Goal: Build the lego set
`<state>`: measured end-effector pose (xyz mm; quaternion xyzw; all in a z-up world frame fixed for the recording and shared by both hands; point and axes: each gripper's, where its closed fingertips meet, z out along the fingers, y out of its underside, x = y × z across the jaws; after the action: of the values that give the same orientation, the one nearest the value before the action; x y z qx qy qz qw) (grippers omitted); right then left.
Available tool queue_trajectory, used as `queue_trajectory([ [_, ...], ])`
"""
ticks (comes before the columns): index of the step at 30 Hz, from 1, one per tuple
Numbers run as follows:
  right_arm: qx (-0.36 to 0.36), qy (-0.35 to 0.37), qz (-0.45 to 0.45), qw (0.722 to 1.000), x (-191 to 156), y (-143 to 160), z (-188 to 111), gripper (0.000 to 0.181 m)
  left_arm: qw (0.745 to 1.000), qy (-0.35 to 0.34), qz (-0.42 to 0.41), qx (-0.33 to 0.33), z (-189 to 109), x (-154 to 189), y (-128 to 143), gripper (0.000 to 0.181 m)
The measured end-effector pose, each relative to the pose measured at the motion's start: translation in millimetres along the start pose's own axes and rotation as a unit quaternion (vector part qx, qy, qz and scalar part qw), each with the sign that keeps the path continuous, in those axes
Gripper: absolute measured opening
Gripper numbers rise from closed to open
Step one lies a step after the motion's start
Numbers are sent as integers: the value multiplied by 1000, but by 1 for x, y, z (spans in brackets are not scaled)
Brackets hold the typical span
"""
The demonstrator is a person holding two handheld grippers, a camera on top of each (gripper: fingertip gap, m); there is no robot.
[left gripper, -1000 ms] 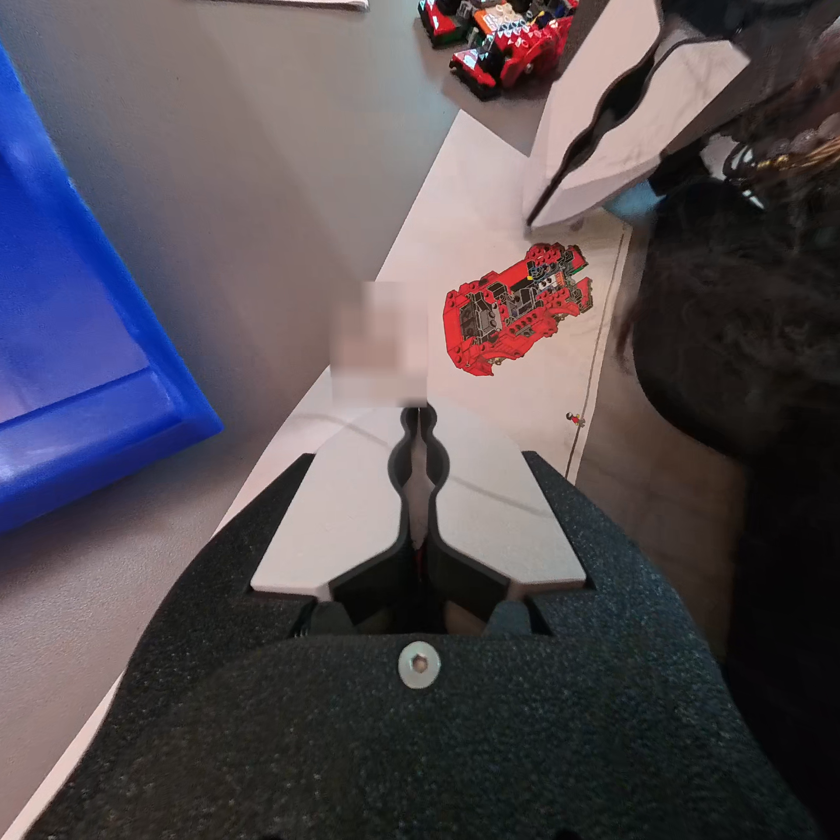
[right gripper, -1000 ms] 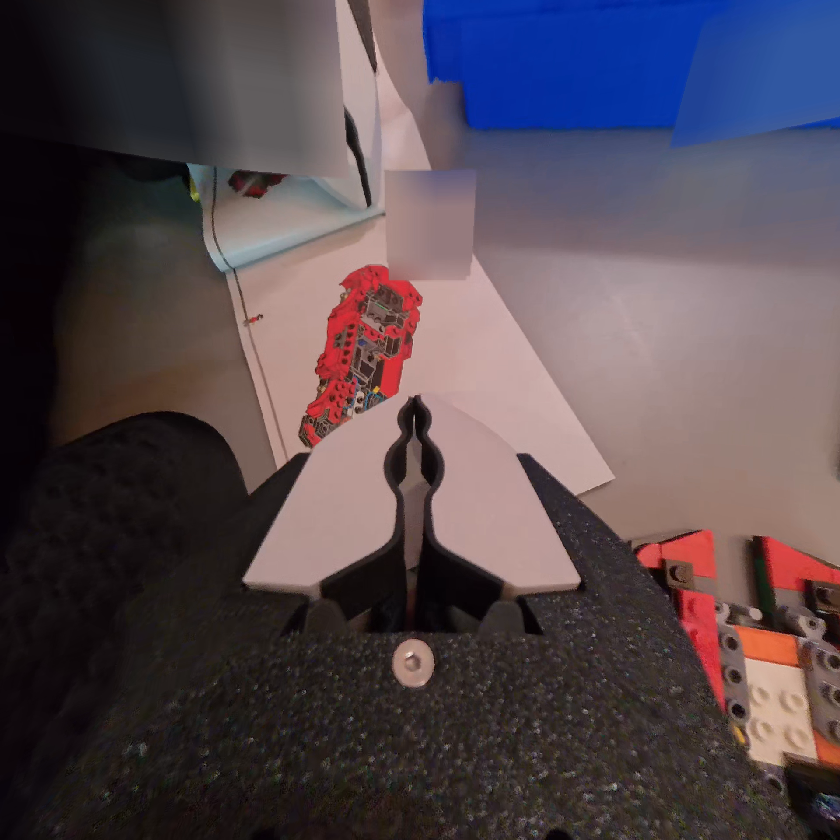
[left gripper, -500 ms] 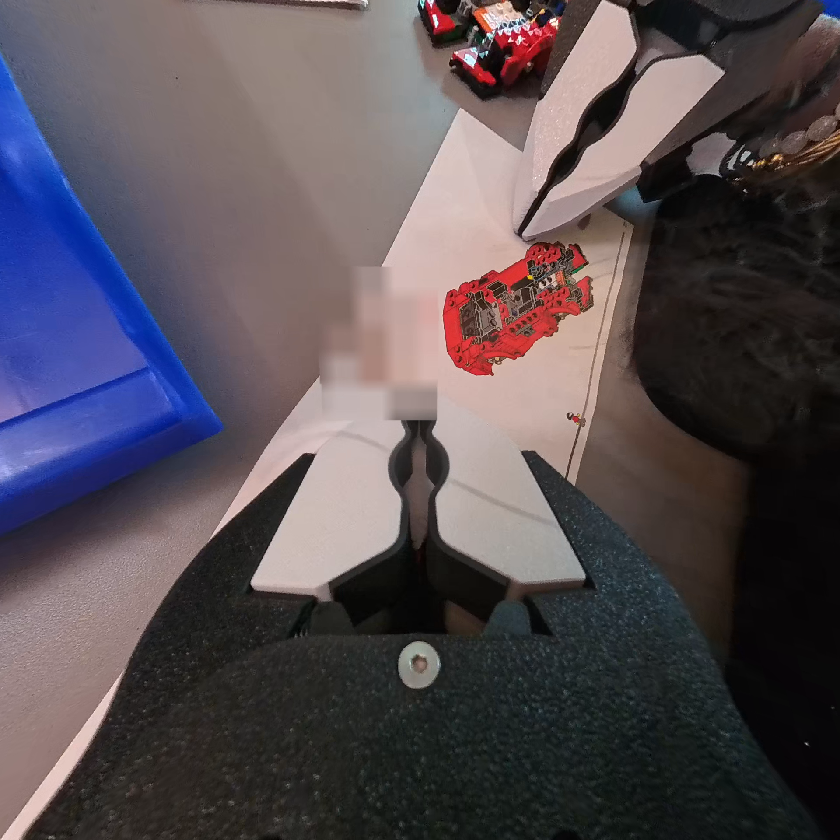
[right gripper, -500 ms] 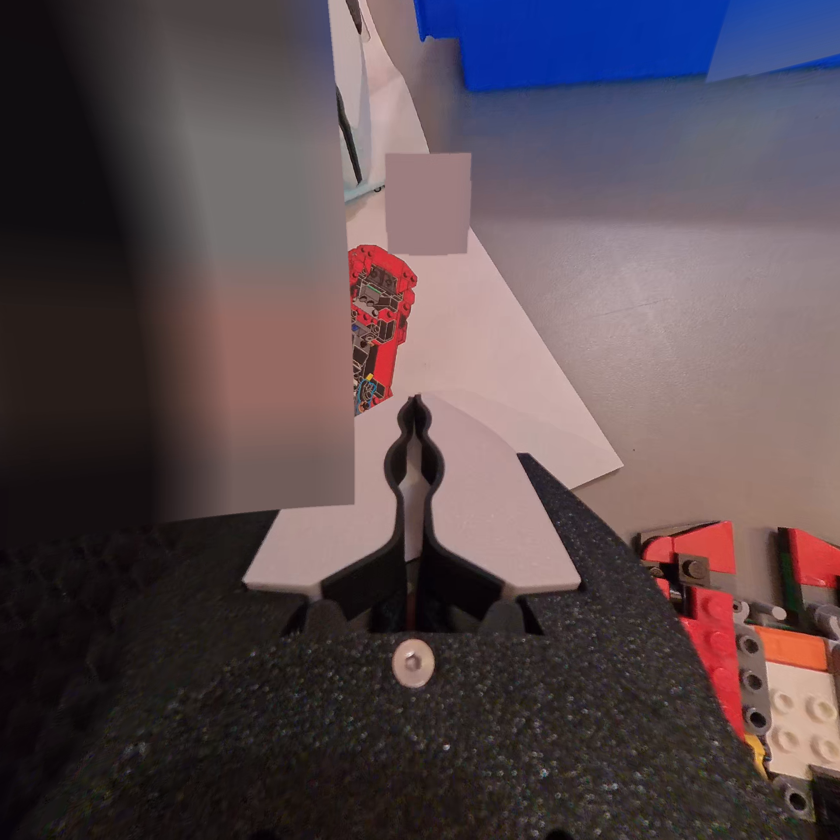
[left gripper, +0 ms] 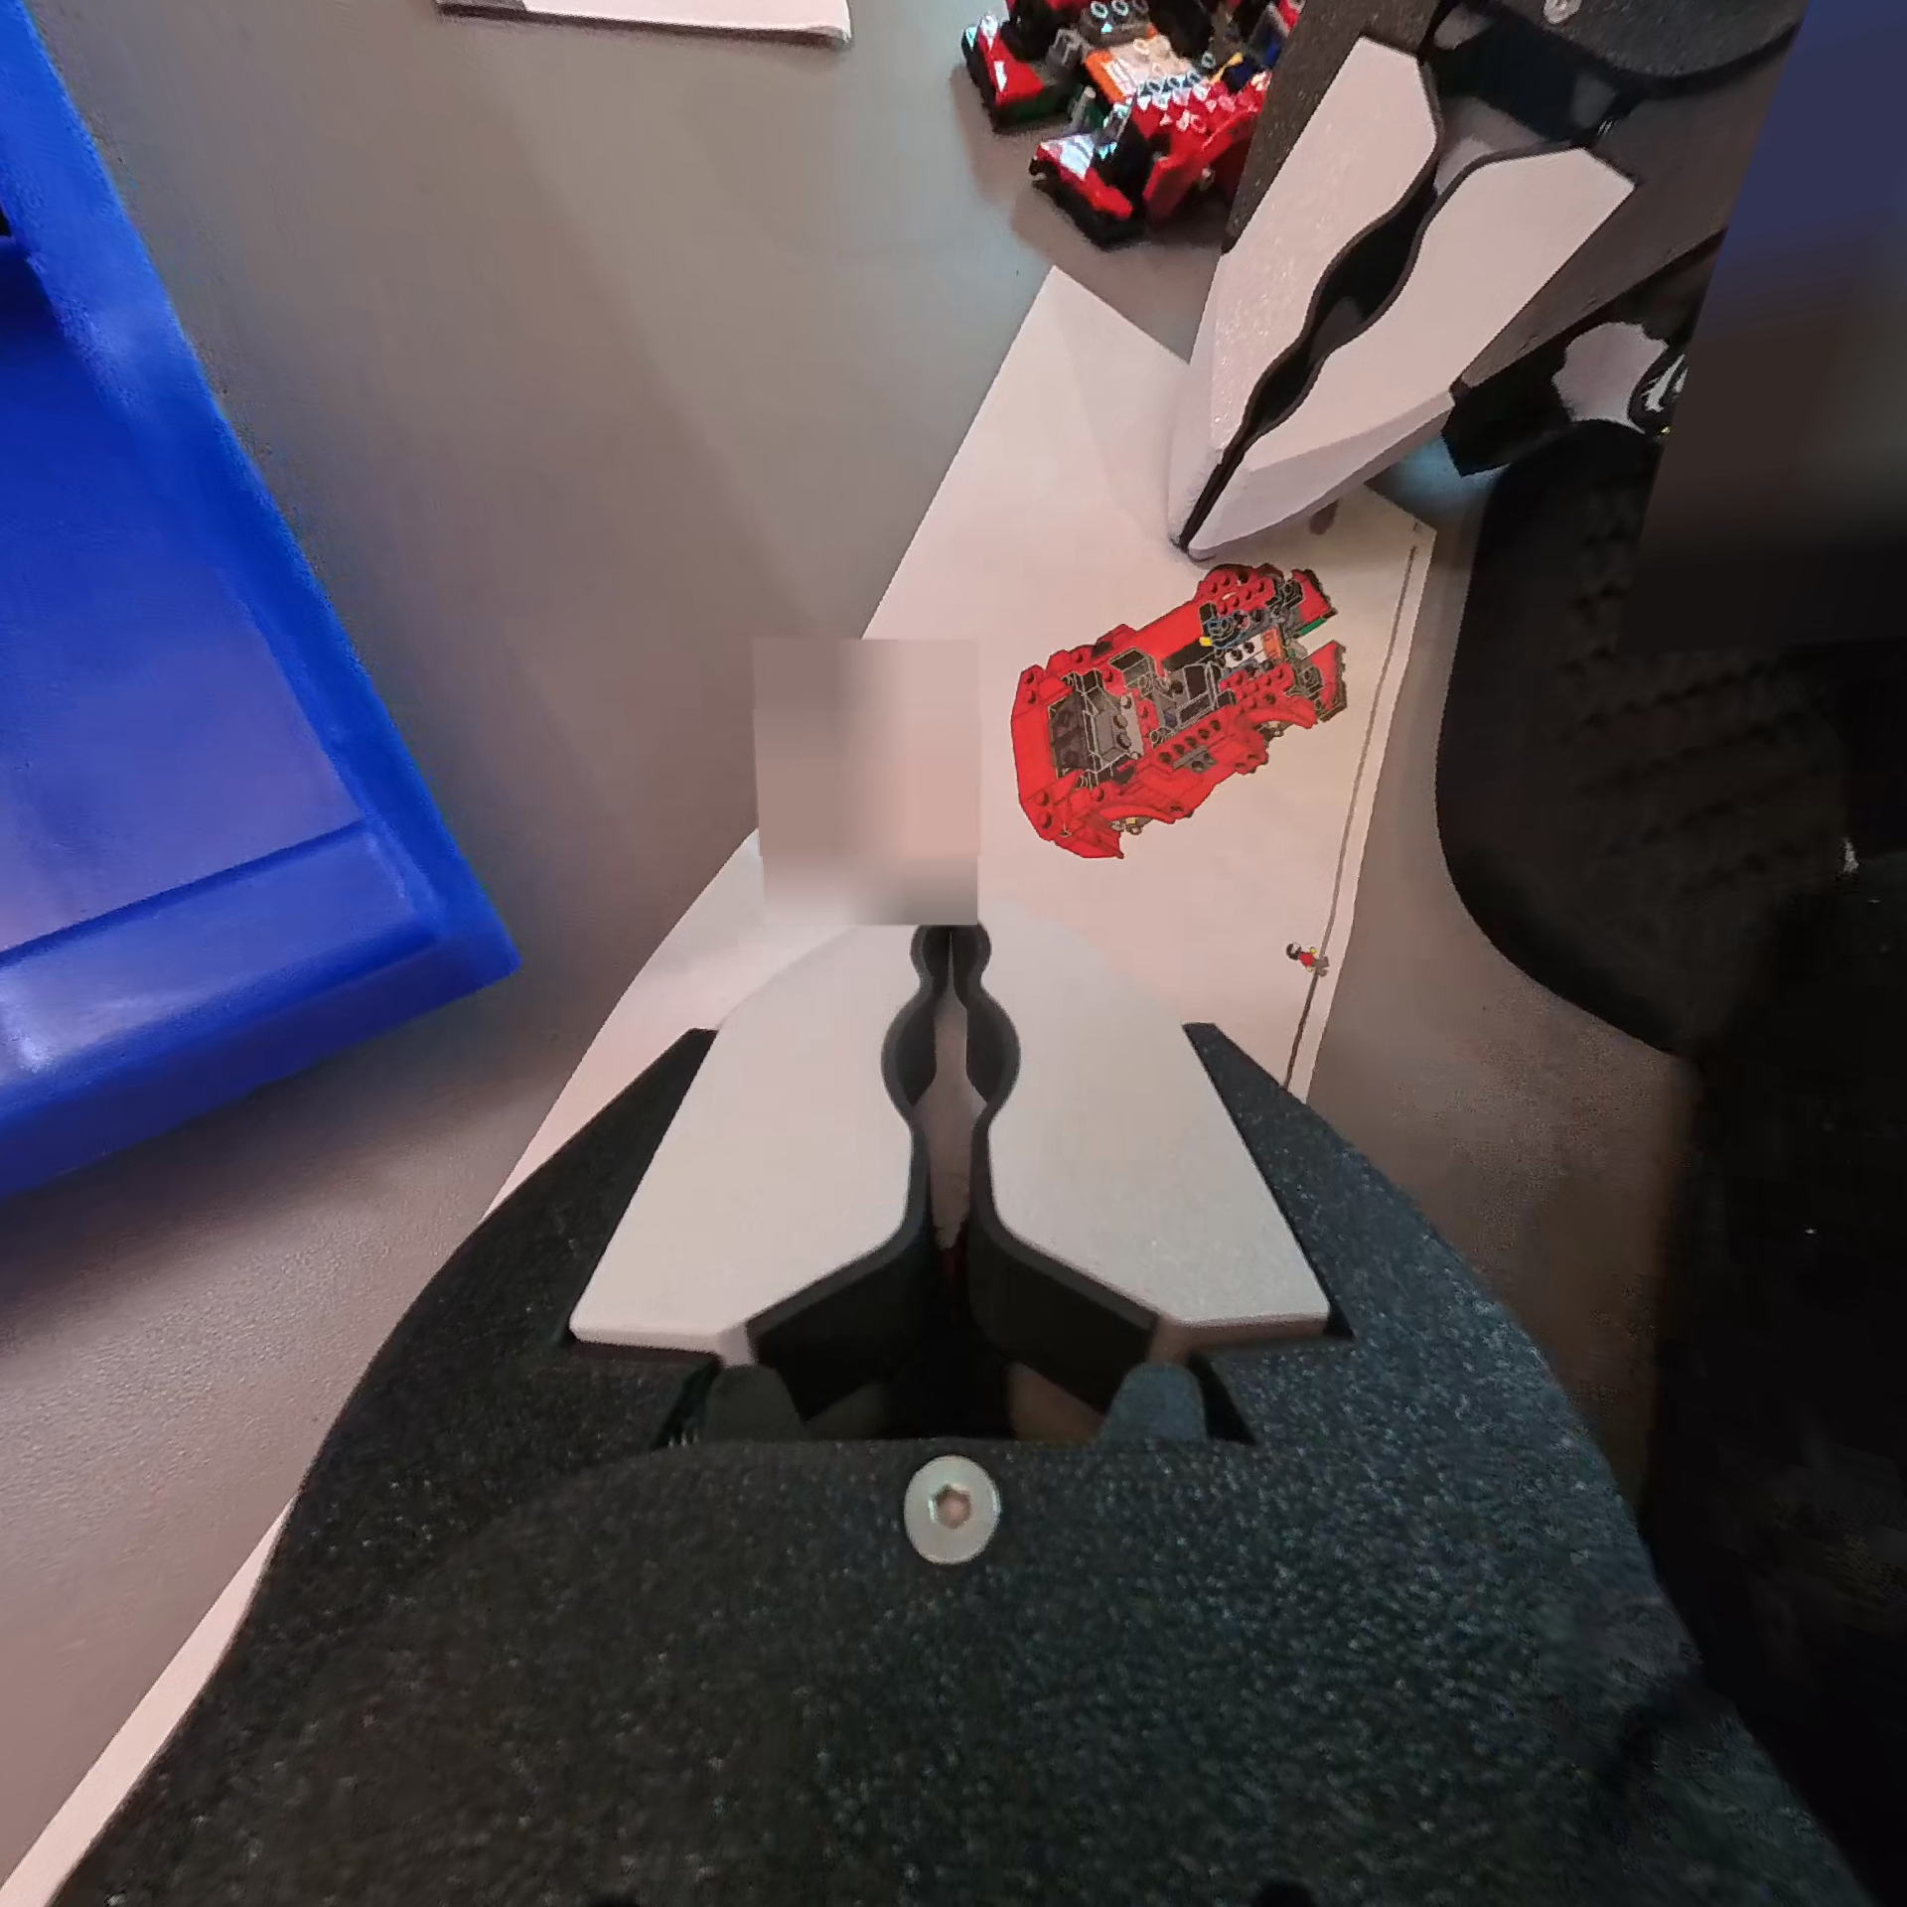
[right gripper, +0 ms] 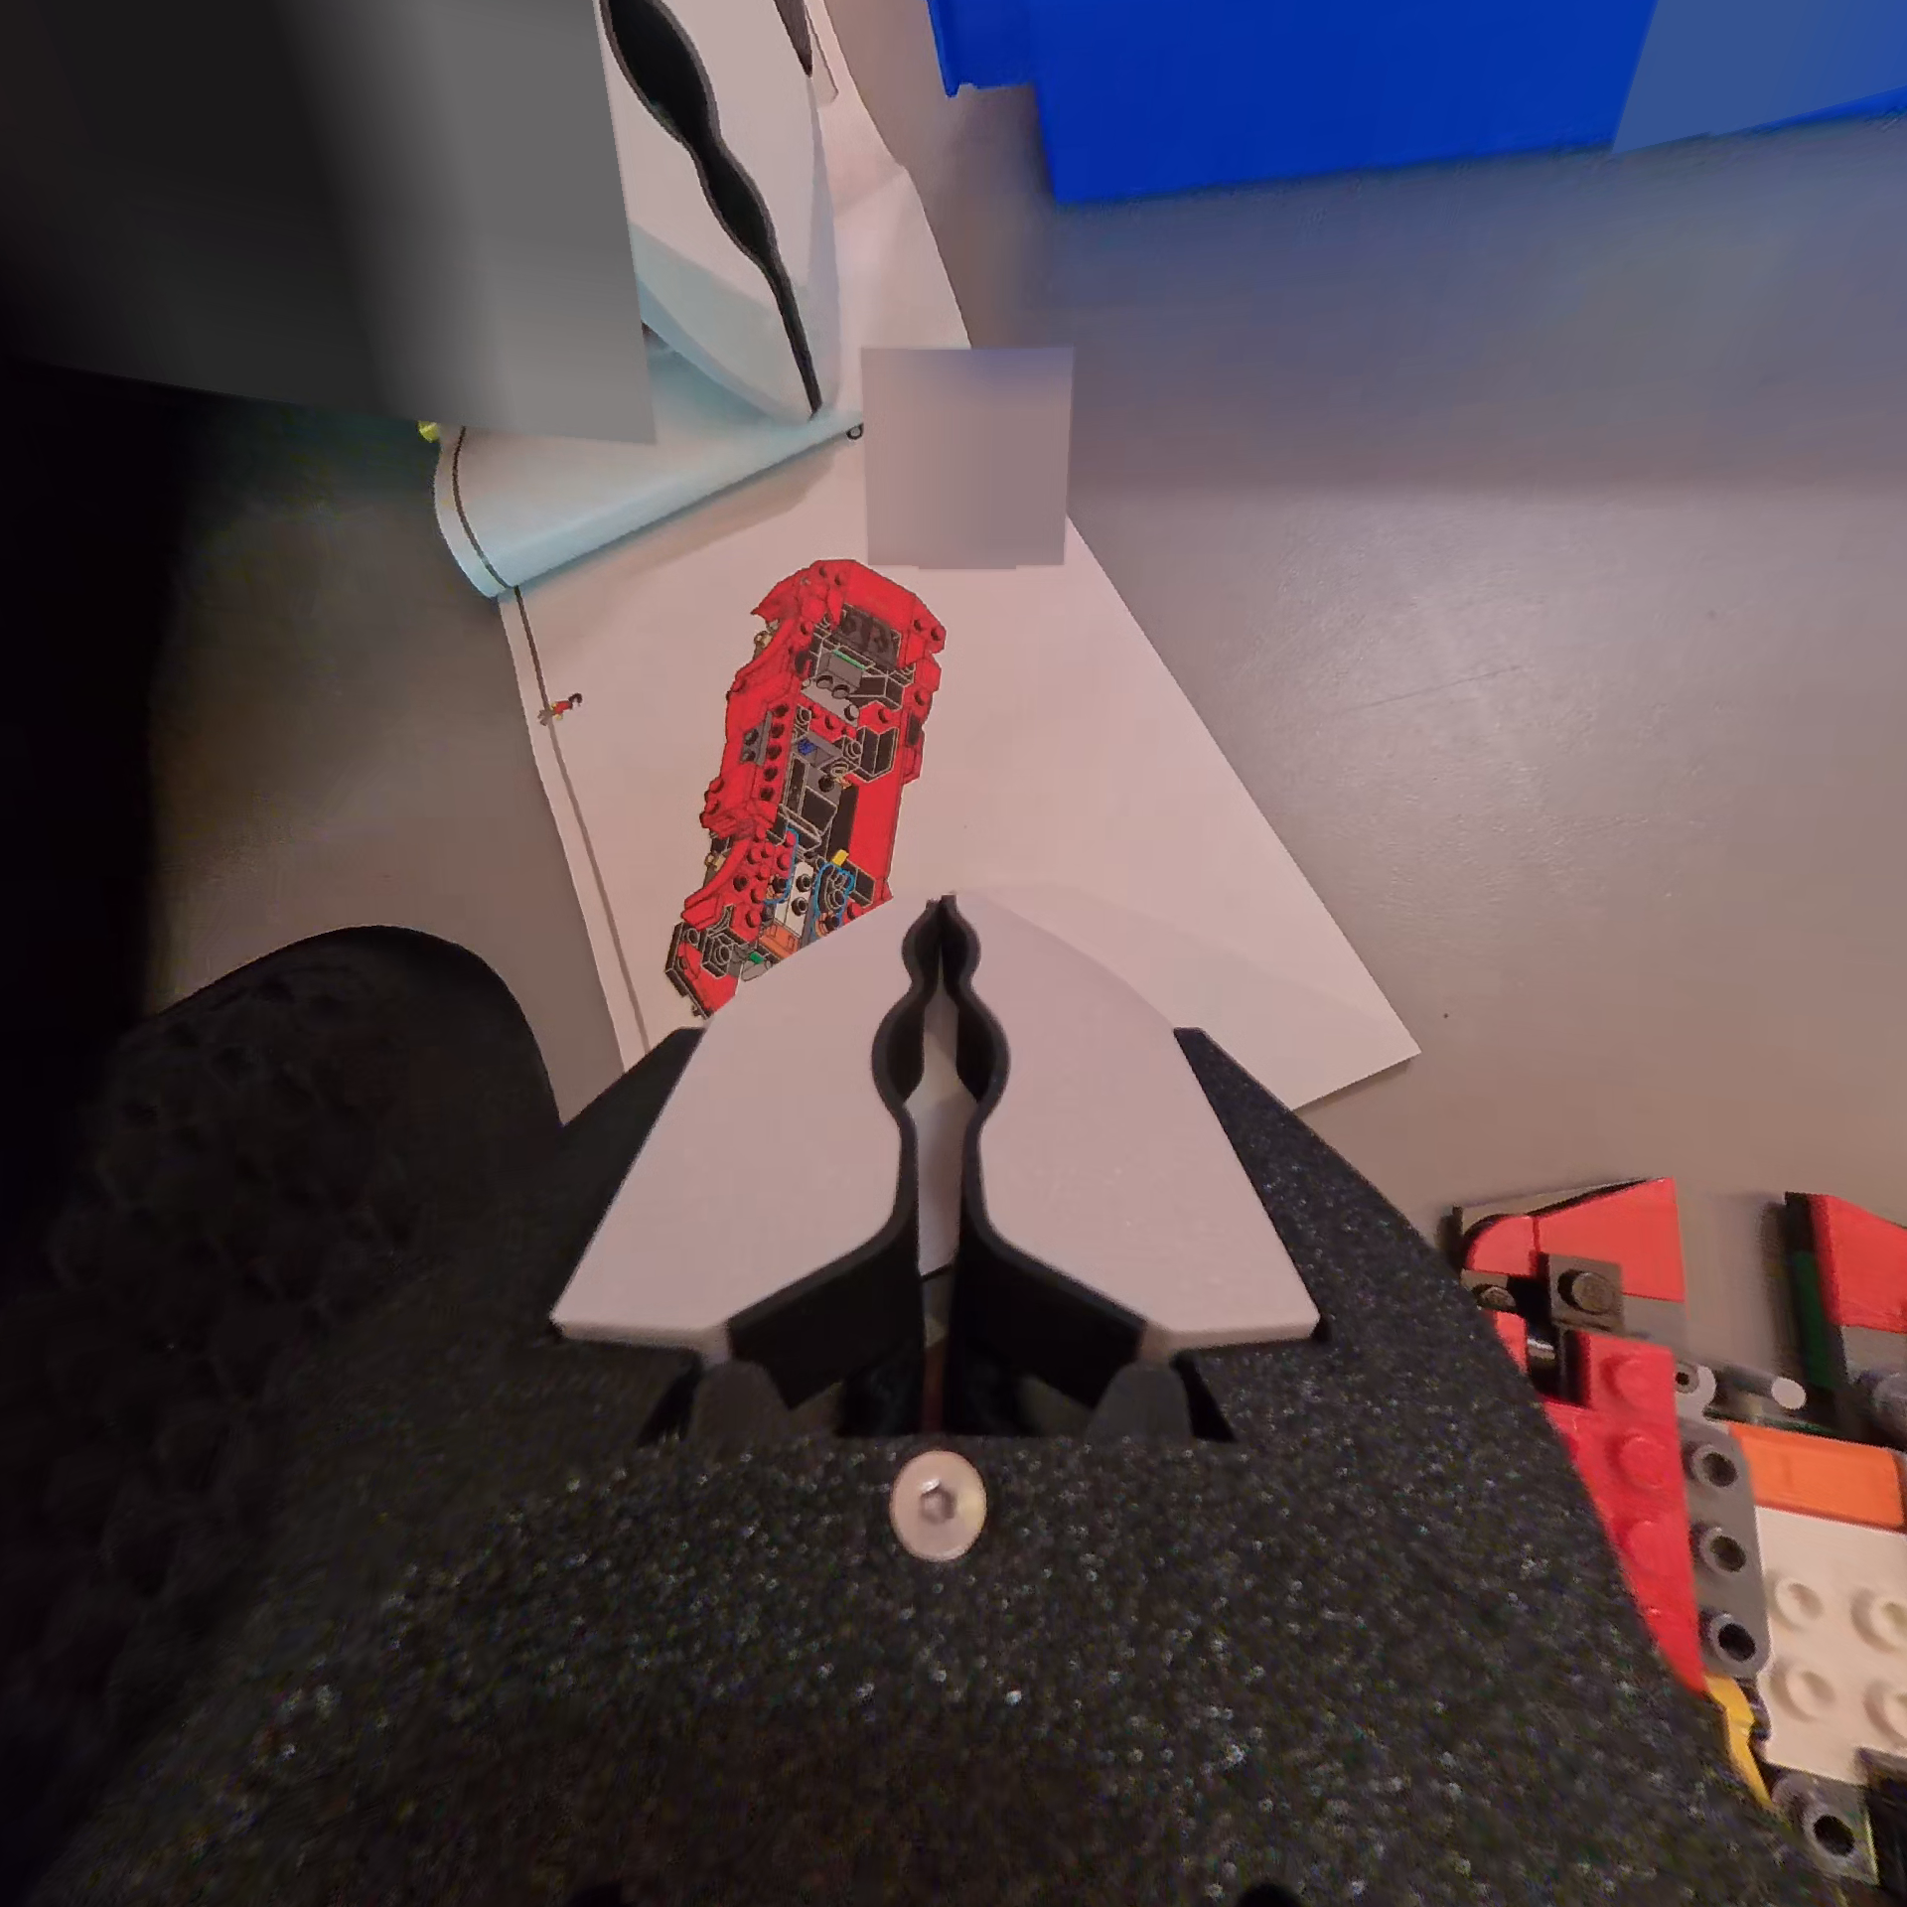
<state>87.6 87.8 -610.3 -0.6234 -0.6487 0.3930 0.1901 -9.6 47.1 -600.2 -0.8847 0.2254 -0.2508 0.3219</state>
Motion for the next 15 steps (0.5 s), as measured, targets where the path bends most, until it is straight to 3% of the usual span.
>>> queue_trajectory([
  [15, 0, -4, 7, 1000, 0, 0, 0, 0, 999, -35, 9, -12, -11, -7, 8, 0],
])
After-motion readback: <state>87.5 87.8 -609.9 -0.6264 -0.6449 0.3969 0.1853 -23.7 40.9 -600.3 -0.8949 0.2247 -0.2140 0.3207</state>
